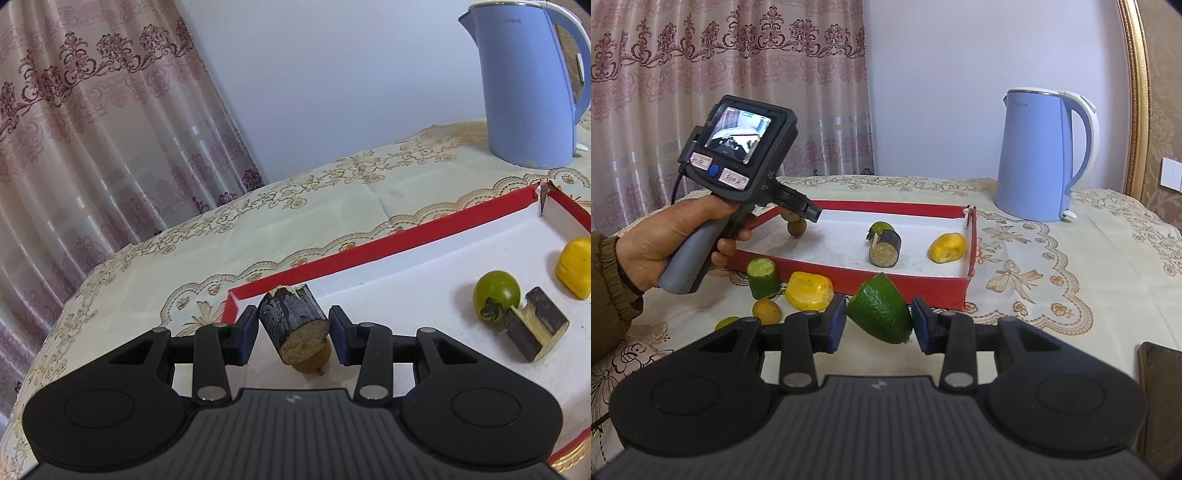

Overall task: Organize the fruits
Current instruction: 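Lower the eggplant piece into the tray and open the left gripper, then carry the green pepper chunk into the tray and open the right gripper, then move the open right gripper down to the green lime on the table, then close the right gripper on the green lime while the left gripper grasps the cucumber piece, then lift the cucumber piece toward the tray while the right gripper holds the green lime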

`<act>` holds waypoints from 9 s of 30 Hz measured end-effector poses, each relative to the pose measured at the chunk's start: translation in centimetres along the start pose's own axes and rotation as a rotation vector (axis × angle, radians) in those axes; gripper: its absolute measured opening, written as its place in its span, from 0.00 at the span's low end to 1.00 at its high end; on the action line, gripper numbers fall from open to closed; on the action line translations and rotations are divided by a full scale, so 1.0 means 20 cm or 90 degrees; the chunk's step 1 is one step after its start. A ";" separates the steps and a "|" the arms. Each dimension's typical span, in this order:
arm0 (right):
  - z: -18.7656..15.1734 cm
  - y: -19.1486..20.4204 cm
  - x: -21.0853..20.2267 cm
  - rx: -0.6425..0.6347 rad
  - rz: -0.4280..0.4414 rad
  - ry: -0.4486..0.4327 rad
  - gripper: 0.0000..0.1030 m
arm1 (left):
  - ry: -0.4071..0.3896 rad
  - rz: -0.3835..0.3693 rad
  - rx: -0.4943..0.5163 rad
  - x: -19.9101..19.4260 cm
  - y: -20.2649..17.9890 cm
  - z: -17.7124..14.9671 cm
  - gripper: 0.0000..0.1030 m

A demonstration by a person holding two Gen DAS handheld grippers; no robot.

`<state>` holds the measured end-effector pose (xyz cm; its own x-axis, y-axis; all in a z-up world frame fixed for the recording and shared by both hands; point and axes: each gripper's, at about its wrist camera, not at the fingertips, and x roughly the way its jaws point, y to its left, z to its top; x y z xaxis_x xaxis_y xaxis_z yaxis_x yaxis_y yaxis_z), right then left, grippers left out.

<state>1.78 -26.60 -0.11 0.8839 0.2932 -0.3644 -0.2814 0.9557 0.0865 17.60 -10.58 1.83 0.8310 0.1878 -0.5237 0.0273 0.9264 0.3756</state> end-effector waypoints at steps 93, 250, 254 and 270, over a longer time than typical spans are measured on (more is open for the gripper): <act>0.10 0.28 0.07 -0.095 0.045 0.000 0.67 | 0.009 -0.160 -0.302 -0.51 0.56 -0.74 0.81; -0.11 0.21 0.19 0.027 0.058 0.088 0.33 | -0.012 -0.131 -0.112 -0.50 0.35 -0.53 0.30; -0.11 0.21 0.18 0.026 0.059 0.088 0.33 | -0.021 -0.124 -0.107 -0.51 0.36 -0.50 0.31; -0.11 0.20 0.18 0.032 0.060 0.087 0.33 | -0.038 -0.109 -0.072 -0.45 0.28 -0.36 0.31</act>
<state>3.06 -21.66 -3.14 0.7946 0.3787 -0.4745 -0.3388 0.9252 0.1710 6.36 -4.75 3.10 0.8514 0.0080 -0.5245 0.1107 0.9746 0.1947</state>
